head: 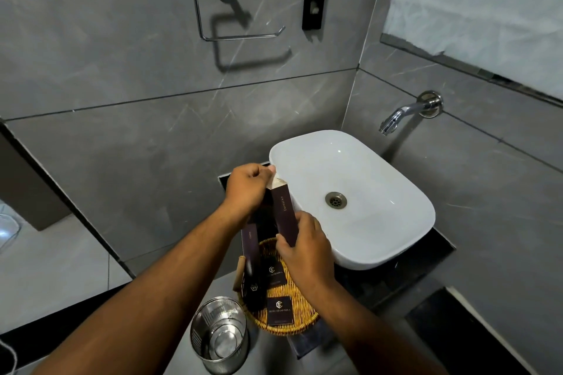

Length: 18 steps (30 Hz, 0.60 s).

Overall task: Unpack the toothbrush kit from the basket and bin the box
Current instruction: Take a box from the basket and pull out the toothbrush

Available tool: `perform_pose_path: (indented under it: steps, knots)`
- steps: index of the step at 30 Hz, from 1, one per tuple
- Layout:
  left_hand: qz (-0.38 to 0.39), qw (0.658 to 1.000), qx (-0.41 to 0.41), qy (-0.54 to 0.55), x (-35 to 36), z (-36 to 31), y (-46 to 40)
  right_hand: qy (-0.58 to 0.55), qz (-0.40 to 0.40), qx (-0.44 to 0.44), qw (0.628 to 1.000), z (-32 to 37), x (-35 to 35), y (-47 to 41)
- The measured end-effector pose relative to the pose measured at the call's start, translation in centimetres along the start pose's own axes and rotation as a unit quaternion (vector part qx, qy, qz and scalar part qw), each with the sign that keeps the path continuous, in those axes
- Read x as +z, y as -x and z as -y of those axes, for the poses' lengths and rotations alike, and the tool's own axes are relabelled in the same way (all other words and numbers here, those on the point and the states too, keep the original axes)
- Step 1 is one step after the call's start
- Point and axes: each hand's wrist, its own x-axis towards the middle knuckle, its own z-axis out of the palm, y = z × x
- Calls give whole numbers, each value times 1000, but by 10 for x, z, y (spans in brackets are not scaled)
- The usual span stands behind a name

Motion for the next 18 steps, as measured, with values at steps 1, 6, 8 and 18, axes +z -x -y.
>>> perform_pose_path:
  steps: [1,6,8,18]
  knots:
    - [15,998,-30,46,-2,-1,2,-9,-1,3,1000,0,-1,0]
    - [184,981,-51,30,-15,27,26,-86,-10,34,996,2,-5,-6]
    - [164,985,-43,34,-15,37,30,-121,23,43,991,4,-7,-9]
    - [213,976,-23,-38,-21,24,37,-340,107,164,920,29,-62,-73]
